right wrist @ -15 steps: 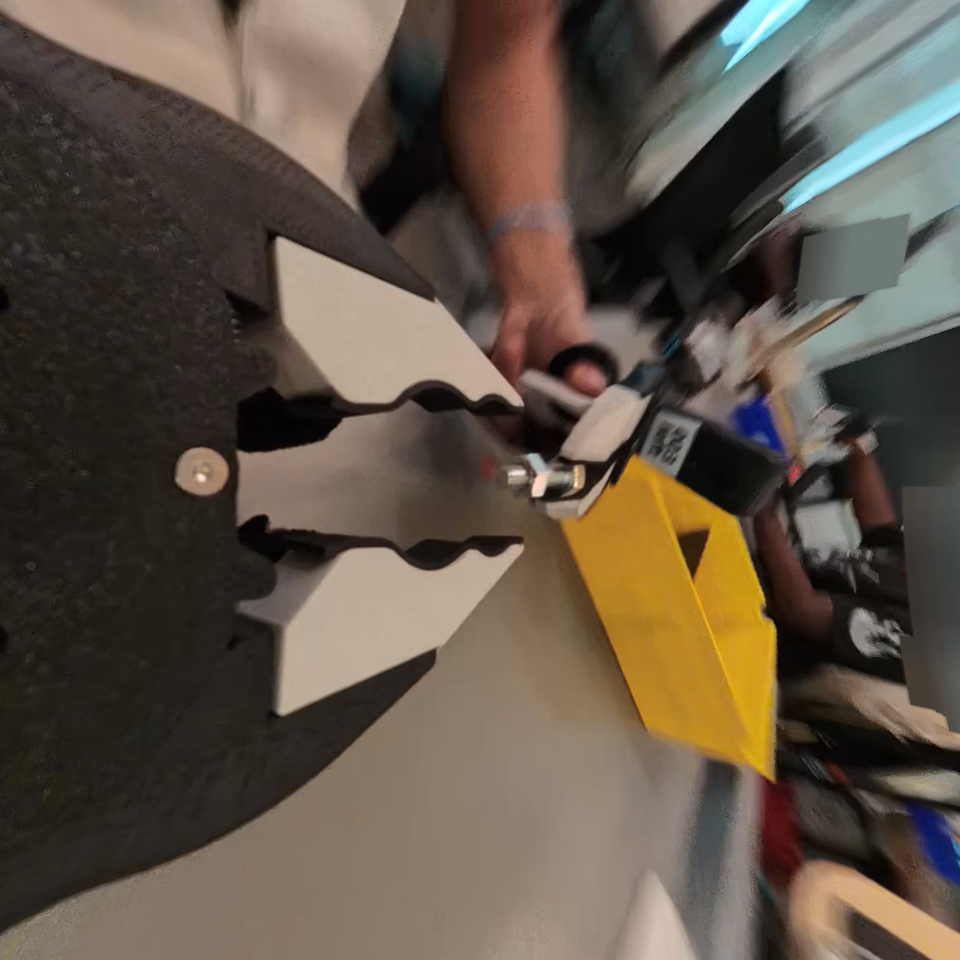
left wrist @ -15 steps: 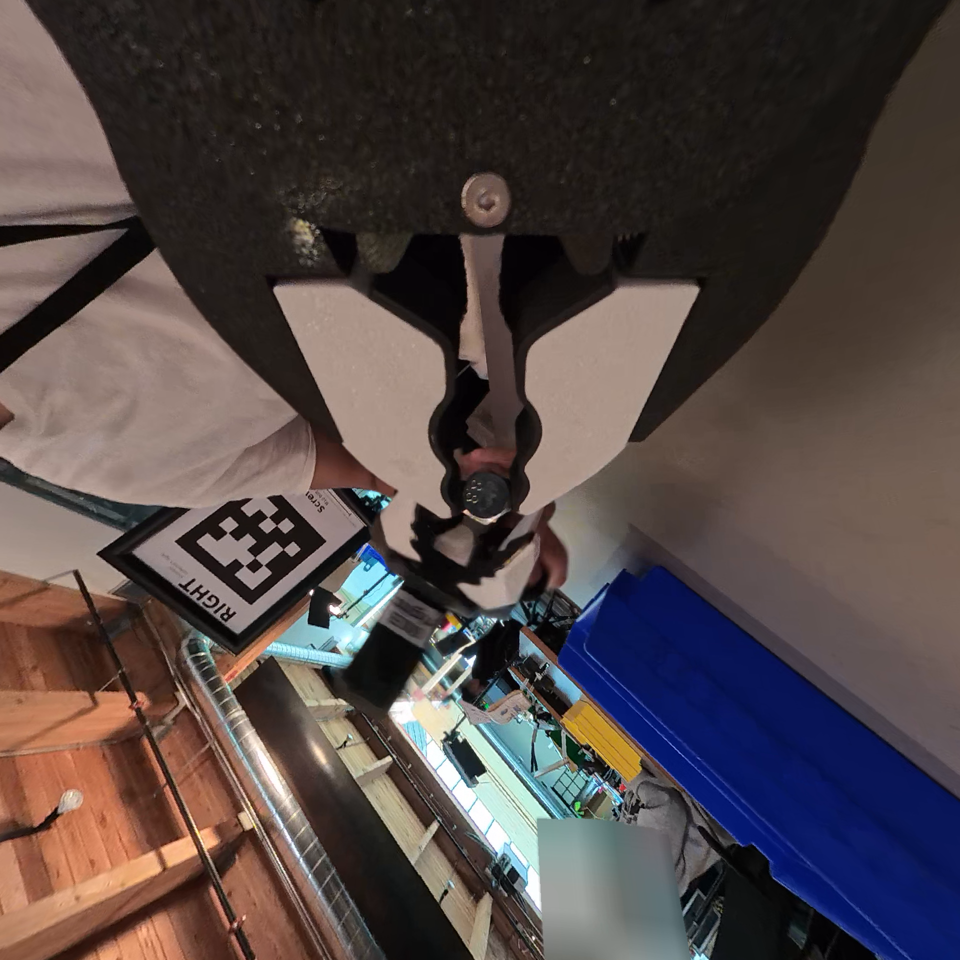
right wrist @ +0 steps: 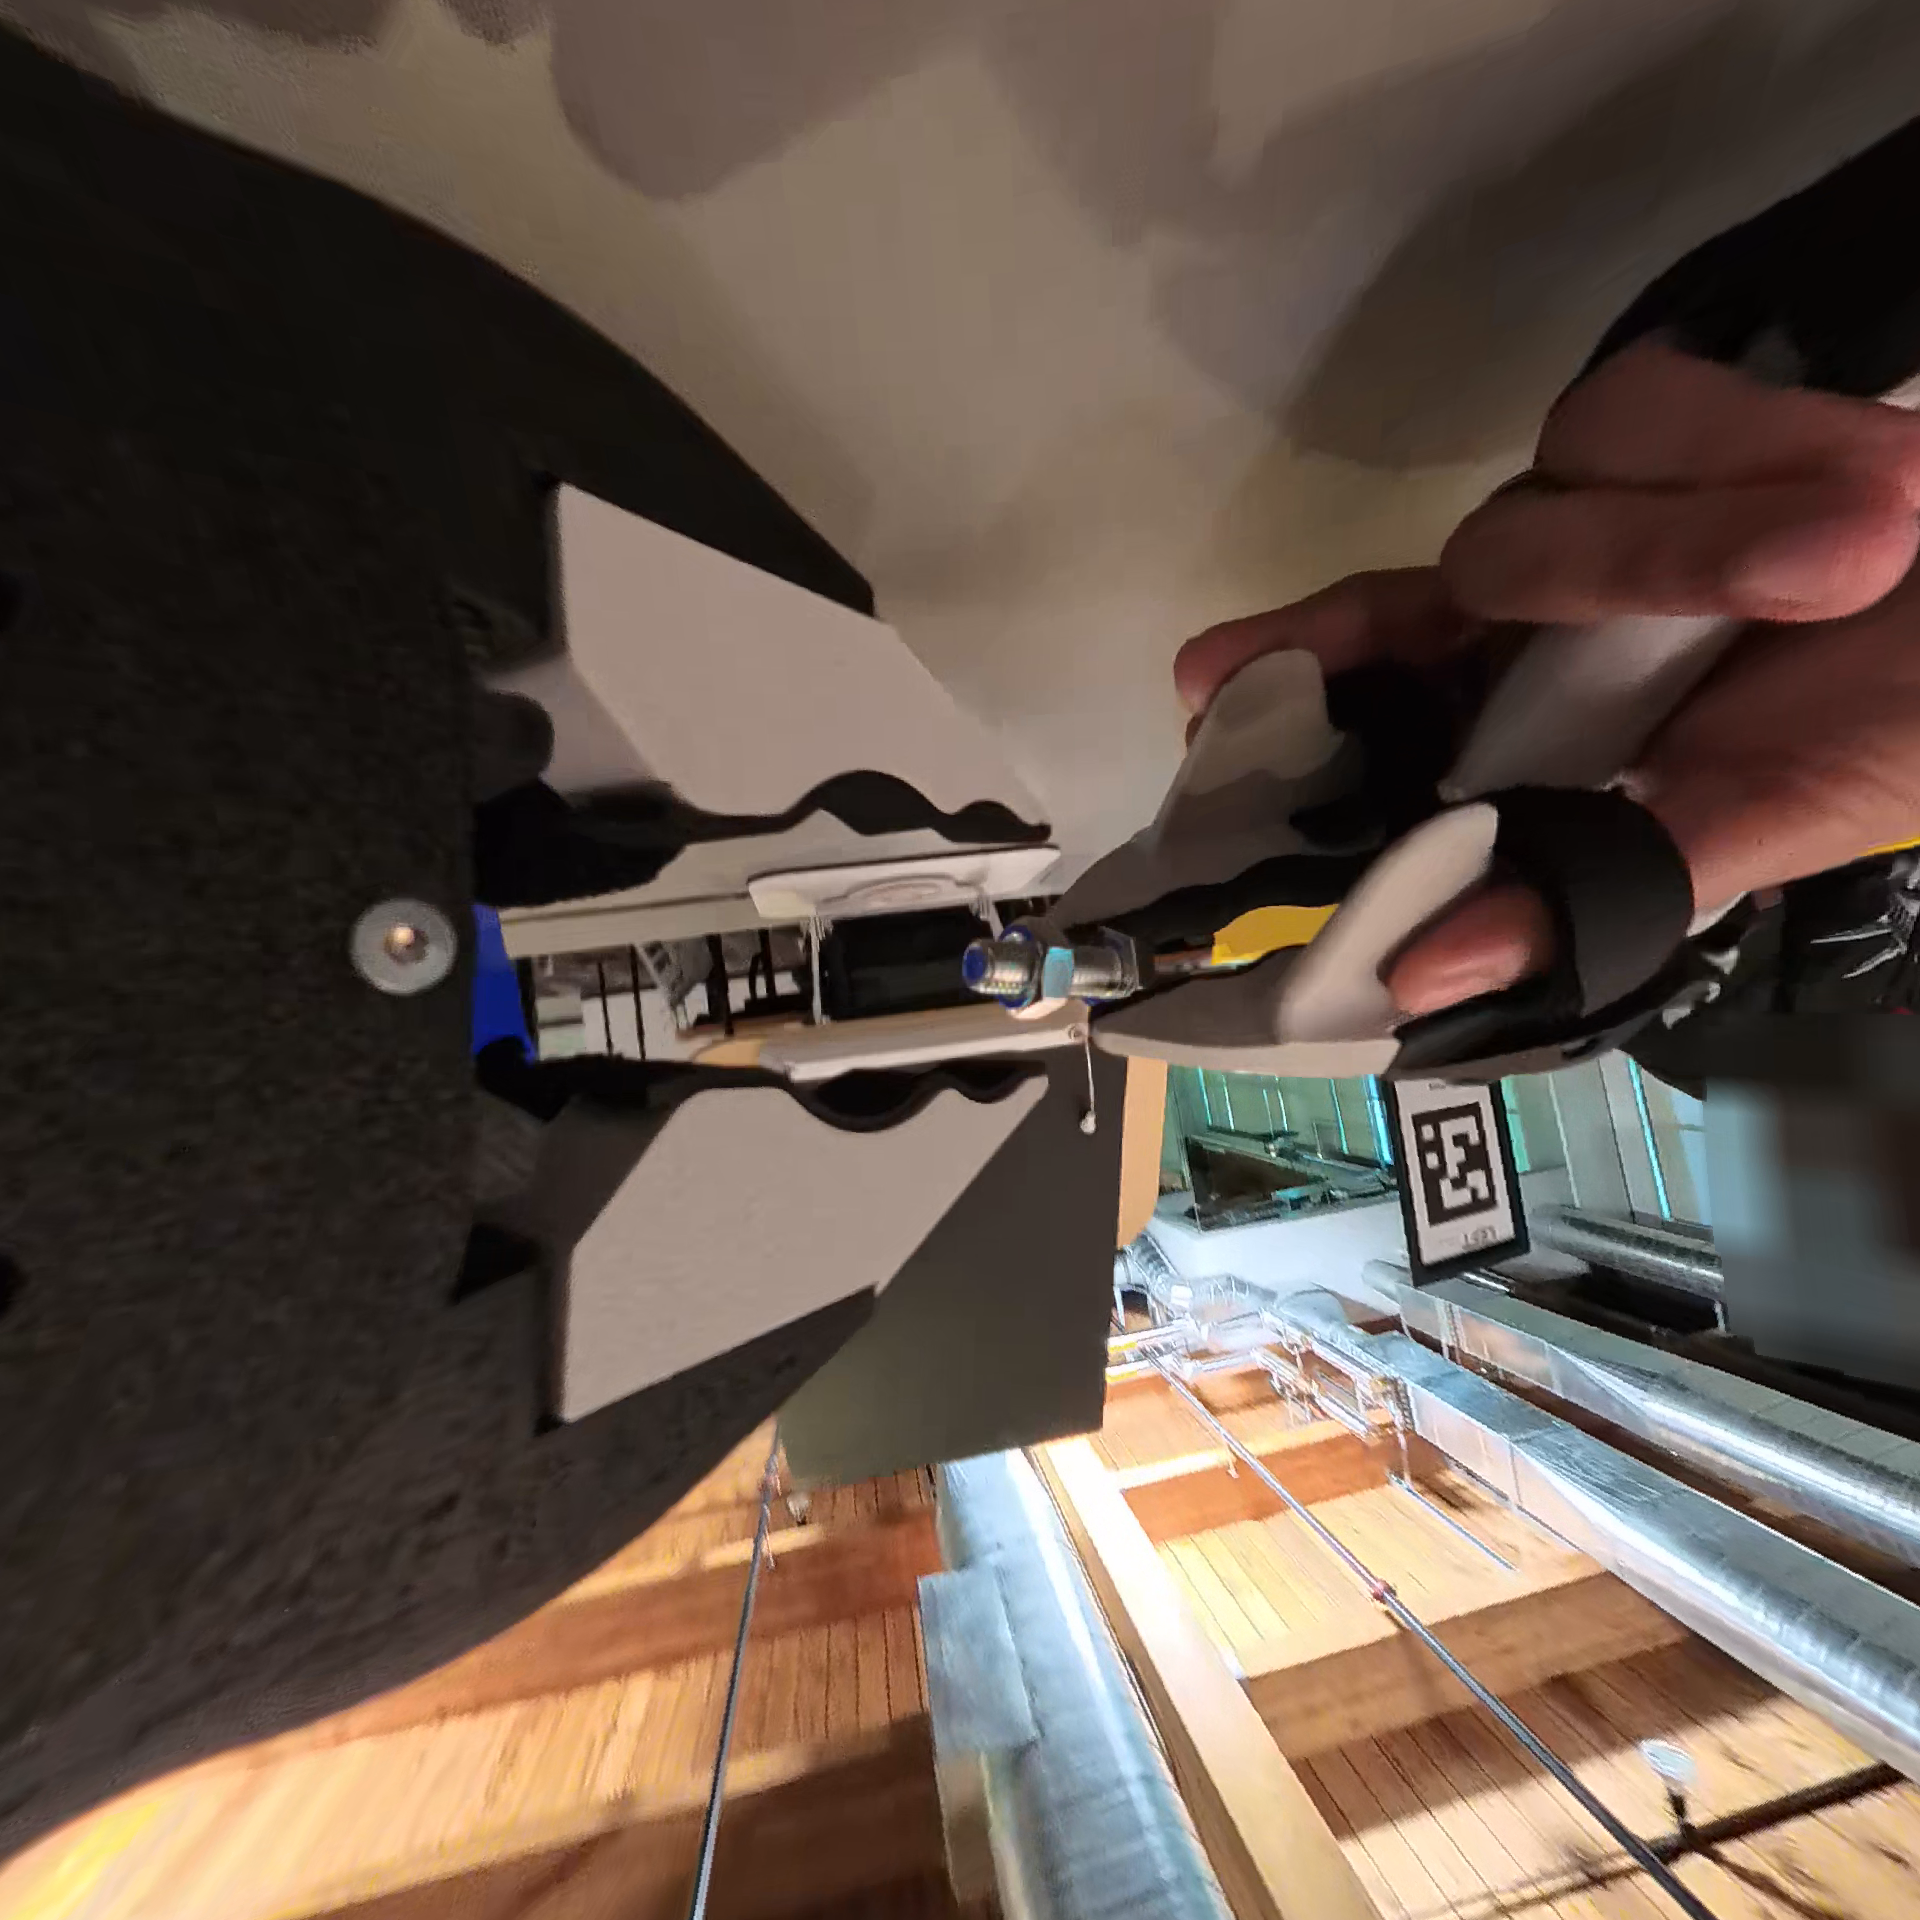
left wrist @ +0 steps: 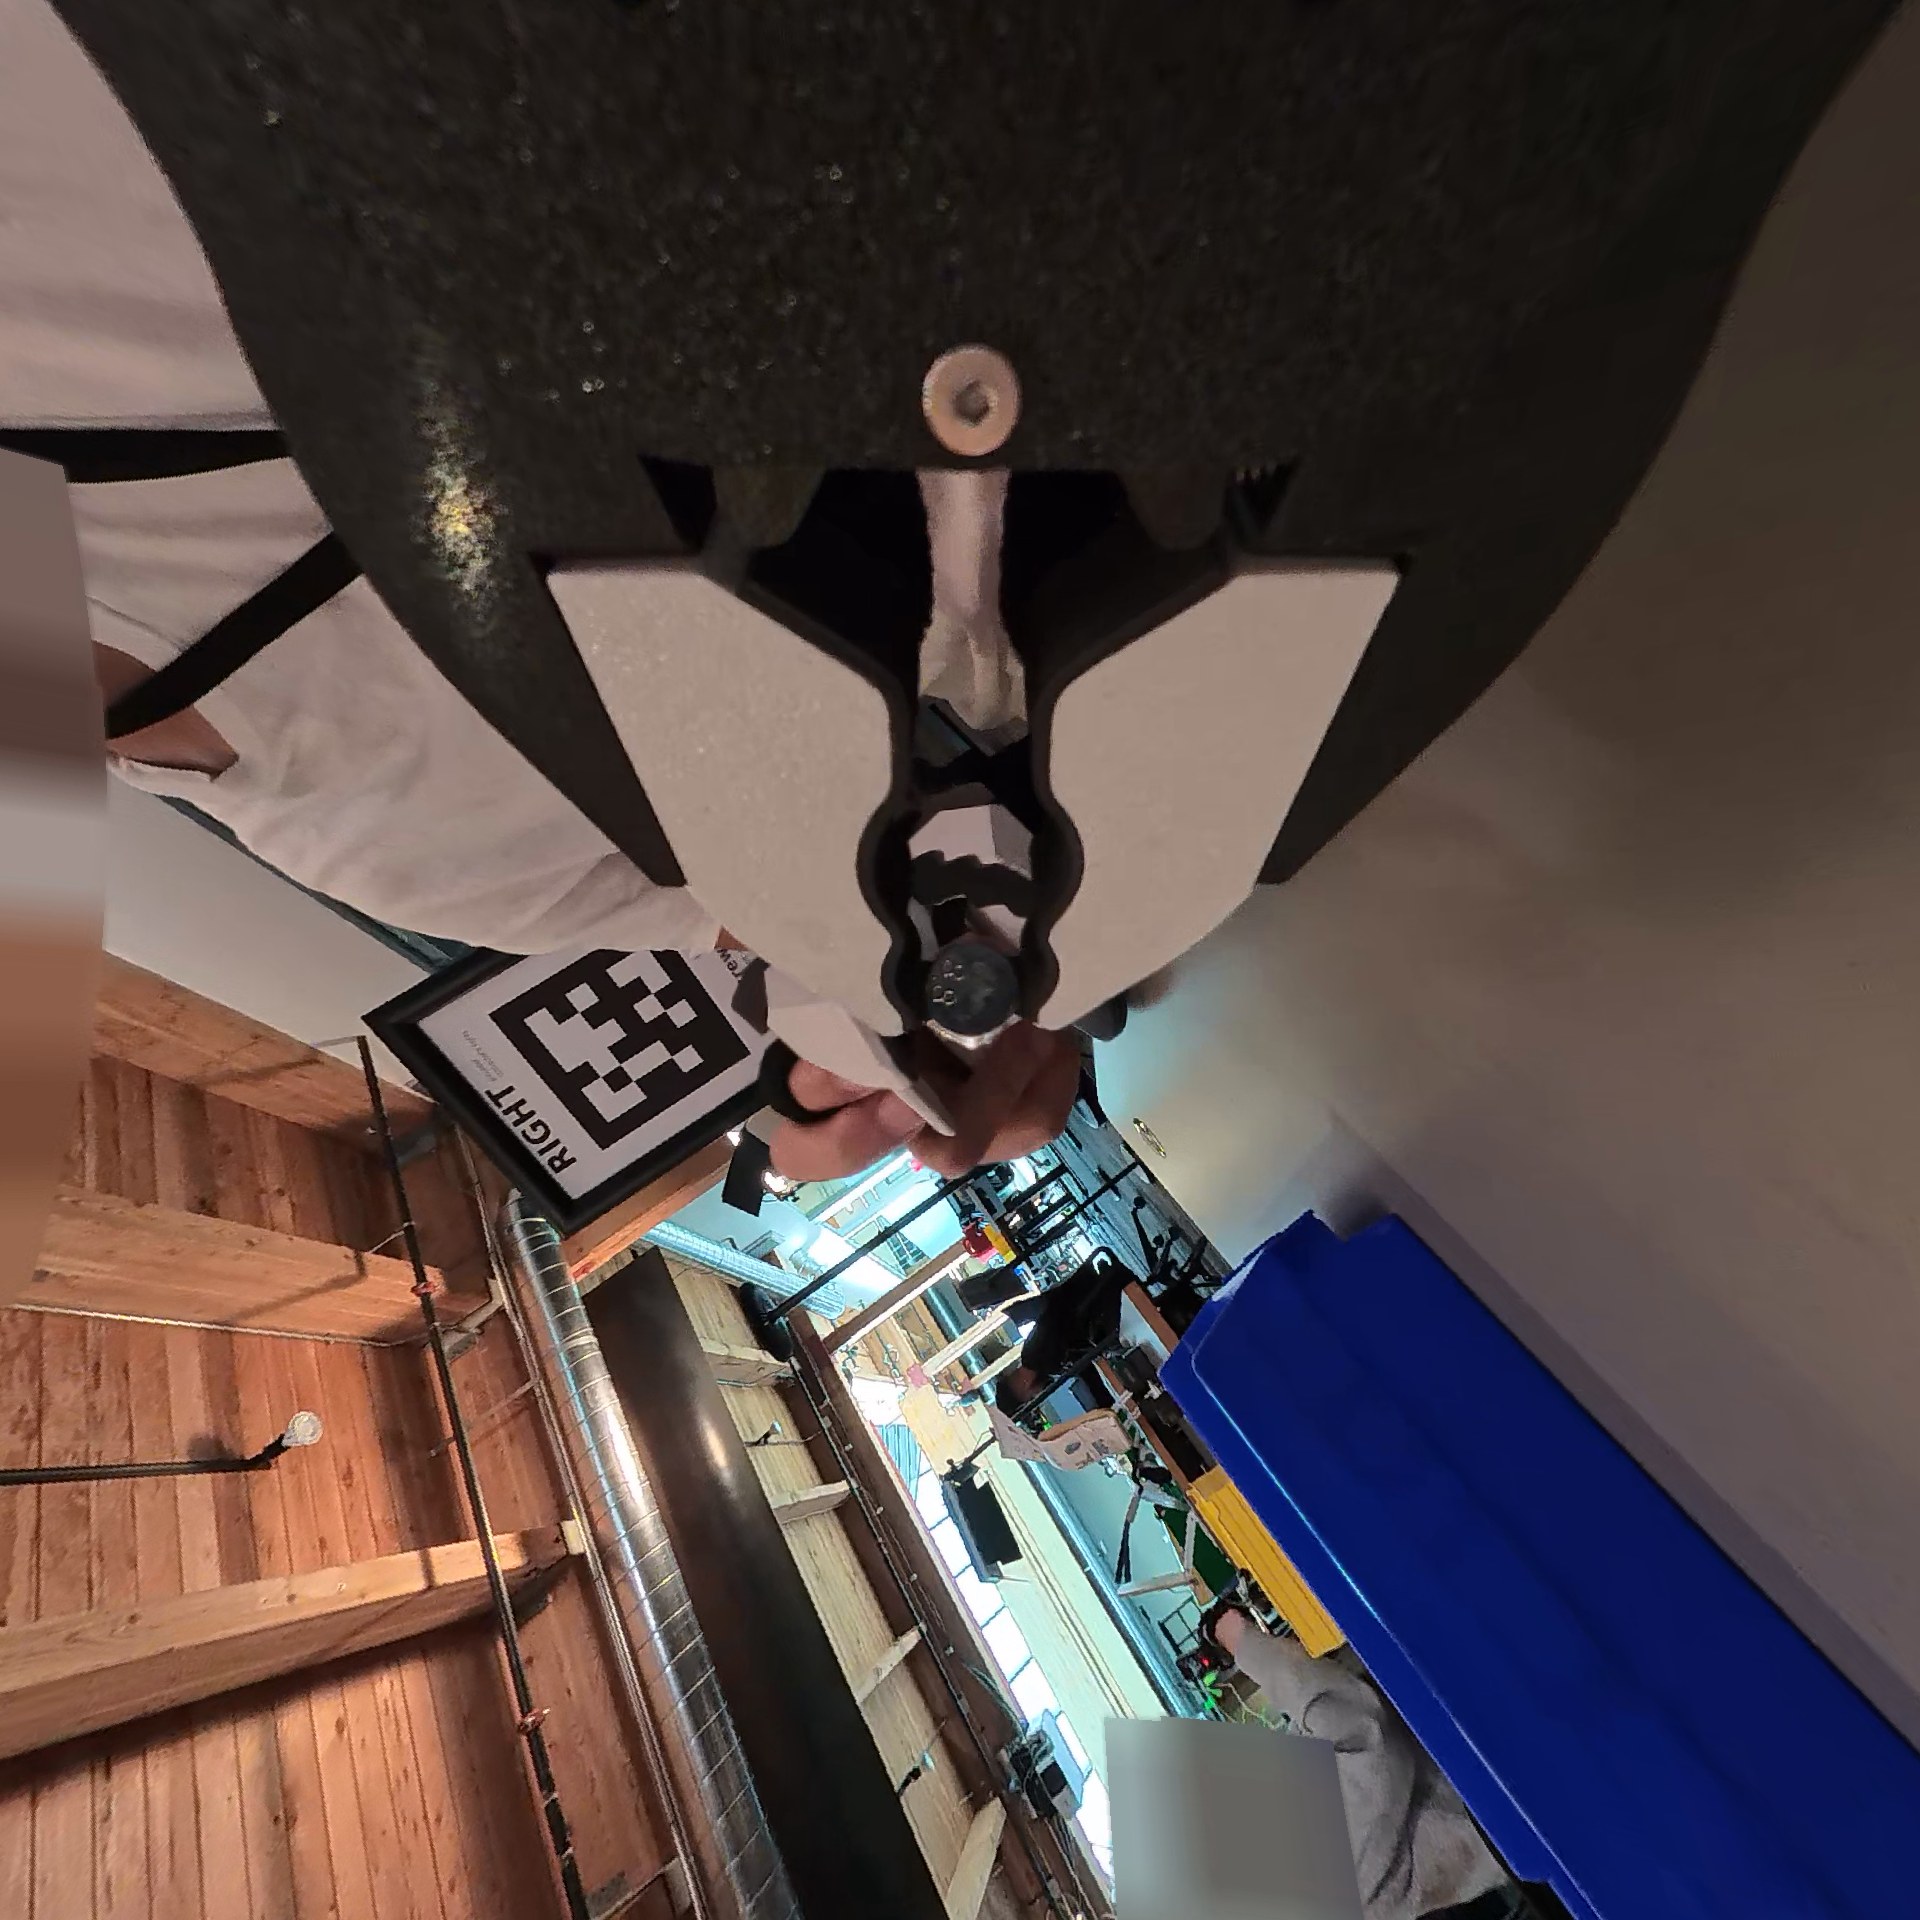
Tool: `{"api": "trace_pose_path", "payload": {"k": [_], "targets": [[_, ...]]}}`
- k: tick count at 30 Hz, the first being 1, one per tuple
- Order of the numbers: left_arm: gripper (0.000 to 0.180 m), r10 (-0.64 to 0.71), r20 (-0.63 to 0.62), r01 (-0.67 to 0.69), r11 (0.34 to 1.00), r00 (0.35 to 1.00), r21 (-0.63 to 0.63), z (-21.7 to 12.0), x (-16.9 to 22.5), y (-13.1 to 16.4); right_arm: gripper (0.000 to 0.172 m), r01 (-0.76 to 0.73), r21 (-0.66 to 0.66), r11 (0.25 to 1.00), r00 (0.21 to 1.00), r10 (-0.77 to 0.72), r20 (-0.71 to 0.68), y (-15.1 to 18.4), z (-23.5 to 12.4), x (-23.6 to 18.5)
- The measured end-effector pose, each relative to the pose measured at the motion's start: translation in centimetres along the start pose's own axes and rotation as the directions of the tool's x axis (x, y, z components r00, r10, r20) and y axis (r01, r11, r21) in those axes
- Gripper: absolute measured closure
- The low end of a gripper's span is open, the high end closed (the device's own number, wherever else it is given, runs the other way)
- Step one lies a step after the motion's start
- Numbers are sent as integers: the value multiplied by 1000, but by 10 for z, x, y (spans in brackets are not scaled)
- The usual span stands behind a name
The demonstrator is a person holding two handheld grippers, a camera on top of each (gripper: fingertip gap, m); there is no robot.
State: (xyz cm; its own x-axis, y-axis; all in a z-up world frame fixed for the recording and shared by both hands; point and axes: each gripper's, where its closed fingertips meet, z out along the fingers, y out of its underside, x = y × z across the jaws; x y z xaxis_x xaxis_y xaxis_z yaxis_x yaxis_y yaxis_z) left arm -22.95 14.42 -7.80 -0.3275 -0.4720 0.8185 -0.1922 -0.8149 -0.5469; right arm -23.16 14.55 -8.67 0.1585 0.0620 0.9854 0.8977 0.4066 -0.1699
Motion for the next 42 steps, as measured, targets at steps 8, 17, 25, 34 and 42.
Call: {"api": "trace_pose_path", "payload": {"k": [8, 17, 25, 34, 42], "targets": [[163, -11, -5, 11, 1000, 1000, -20, 1, 0, 4, 155, 17, 1, 1000, 1000, -17, -6, 0, 1, 2], [163, 162, -18, -163, 985, 987, -60, 5, 16, 6, 155, -969, -213, 123, 4, 874, 486, -11, -8, 11], [163, 235, -38, -235, 972, 971, -9, 5, 28, -2, 139, -817, -395, -421, -577, 602, 551, -15, -13, 27], [164, 98, 4, -98, 995, 995, 35, -2, 8, -9, 120, -554, -42, 831, 809, 549, 211, 15, -11, 4], [163, 54, -31, -55, 998, 998, -31, 6, 9, 4, 126, -119, 31, 992, 993, 118, 30, -1, -11, 1]]}}
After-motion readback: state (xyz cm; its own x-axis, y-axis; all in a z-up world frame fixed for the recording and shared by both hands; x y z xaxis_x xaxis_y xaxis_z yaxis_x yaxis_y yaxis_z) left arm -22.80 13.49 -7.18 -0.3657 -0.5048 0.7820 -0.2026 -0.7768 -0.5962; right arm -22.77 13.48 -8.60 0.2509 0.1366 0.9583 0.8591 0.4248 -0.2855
